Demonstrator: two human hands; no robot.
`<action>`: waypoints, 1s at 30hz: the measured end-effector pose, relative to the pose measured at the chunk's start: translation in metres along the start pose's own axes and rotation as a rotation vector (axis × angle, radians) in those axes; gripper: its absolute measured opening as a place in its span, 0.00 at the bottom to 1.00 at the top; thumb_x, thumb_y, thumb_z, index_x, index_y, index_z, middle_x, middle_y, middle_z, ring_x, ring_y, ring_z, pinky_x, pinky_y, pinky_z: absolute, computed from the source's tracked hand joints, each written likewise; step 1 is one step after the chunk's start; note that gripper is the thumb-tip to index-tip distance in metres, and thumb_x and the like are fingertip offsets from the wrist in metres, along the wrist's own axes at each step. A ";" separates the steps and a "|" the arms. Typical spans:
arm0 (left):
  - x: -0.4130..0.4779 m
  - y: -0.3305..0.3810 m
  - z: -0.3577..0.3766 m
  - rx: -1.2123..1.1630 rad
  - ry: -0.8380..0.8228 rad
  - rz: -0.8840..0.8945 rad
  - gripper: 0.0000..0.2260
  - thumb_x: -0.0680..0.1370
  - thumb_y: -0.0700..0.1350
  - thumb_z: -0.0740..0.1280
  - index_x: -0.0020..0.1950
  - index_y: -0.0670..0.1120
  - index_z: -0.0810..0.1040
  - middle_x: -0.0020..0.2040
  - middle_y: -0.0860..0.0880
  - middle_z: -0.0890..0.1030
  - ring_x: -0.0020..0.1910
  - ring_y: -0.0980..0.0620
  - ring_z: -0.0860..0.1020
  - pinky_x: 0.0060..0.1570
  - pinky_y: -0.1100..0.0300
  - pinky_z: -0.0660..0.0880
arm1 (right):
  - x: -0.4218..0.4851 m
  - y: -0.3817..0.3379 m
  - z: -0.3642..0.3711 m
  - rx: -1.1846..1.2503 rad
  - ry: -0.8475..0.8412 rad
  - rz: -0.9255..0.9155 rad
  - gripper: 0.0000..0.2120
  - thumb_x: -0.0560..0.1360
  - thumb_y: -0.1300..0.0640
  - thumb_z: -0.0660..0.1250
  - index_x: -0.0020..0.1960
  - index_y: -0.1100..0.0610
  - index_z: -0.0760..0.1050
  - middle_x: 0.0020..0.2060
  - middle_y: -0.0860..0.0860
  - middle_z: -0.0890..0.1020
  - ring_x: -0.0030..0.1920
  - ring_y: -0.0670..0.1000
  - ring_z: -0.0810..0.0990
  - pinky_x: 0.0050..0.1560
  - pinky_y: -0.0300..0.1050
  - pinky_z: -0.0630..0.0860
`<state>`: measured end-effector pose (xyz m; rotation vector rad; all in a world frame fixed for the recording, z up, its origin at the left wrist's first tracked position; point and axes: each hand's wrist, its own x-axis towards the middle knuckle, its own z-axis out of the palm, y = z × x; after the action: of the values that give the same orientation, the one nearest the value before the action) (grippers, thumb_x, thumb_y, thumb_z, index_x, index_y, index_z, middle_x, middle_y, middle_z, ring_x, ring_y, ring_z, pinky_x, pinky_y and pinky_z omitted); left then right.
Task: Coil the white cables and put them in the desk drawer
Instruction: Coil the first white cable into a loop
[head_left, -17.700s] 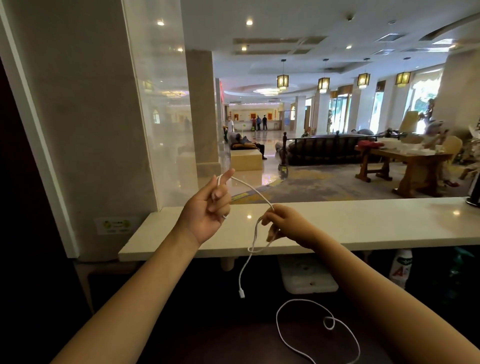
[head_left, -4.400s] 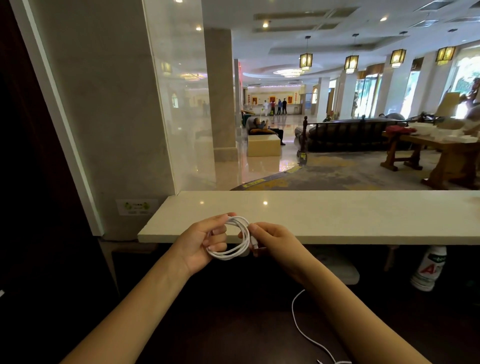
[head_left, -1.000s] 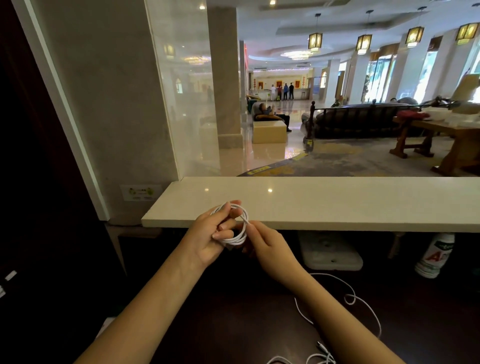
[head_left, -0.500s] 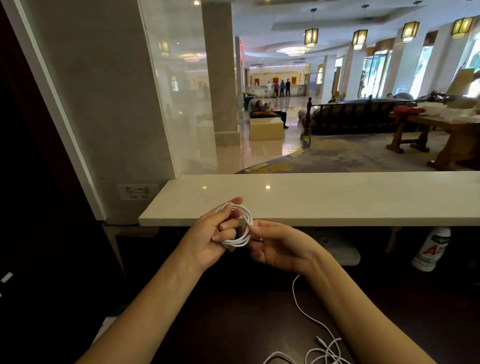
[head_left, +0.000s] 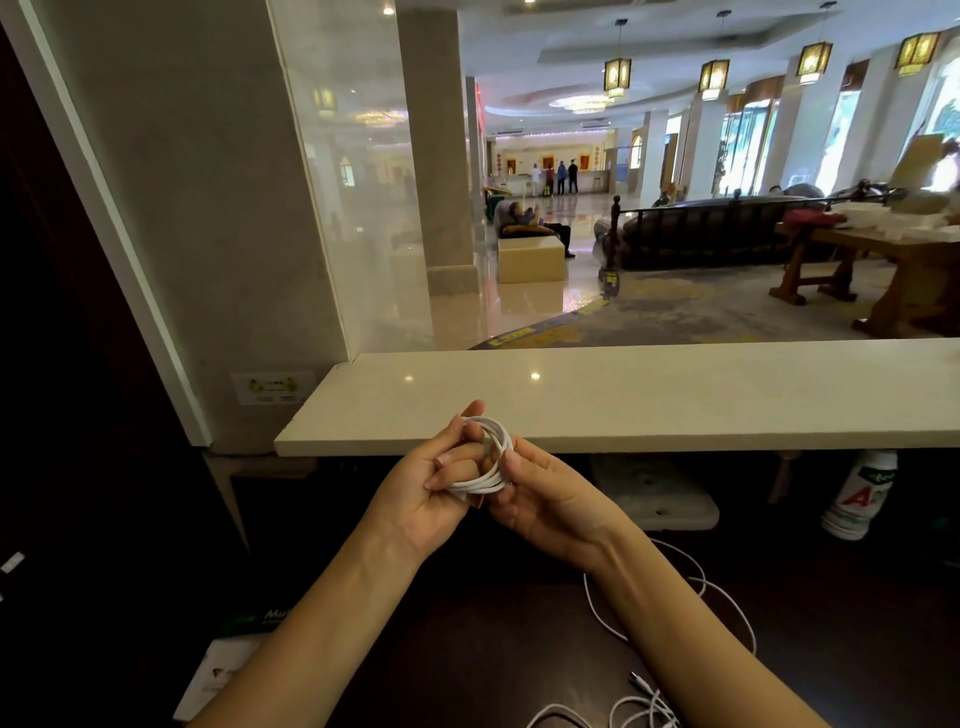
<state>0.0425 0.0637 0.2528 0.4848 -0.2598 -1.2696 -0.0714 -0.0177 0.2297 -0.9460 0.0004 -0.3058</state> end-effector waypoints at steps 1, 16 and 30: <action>0.000 -0.001 0.001 -0.009 -0.007 0.011 0.11 0.74 0.41 0.58 0.52 0.39 0.76 0.29 0.50 0.75 0.13 0.57 0.64 0.44 0.72 0.69 | 0.000 0.001 0.000 0.011 0.001 -0.027 0.32 0.58 0.51 0.81 0.56 0.61 0.73 0.35 0.51 0.80 0.30 0.43 0.75 0.34 0.34 0.76; -0.003 -0.010 0.002 -0.009 0.022 0.131 0.12 0.80 0.41 0.53 0.56 0.42 0.74 0.25 0.48 0.74 0.14 0.57 0.63 0.20 0.74 0.67 | 0.003 0.013 0.021 0.087 0.278 -0.052 0.11 0.68 0.57 0.68 0.47 0.58 0.69 0.37 0.54 0.72 0.35 0.48 0.68 0.39 0.39 0.65; -0.010 0.000 0.011 0.559 -0.085 0.329 0.12 0.80 0.38 0.55 0.56 0.42 0.76 0.31 0.49 0.75 0.18 0.60 0.62 0.16 0.71 0.60 | -0.009 -0.018 0.025 -0.824 0.339 -0.122 0.04 0.73 0.63 0.65 0.48 0.61 0.74 0.31 0.51 0.77 0.30 0.45 0.74 0.34 0.38 0.71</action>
<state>0.0346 0.0713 0.2635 0.8265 -0.7467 -0.8856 -0.0811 -0.0052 0.2583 -1.7012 0.4069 -0.5982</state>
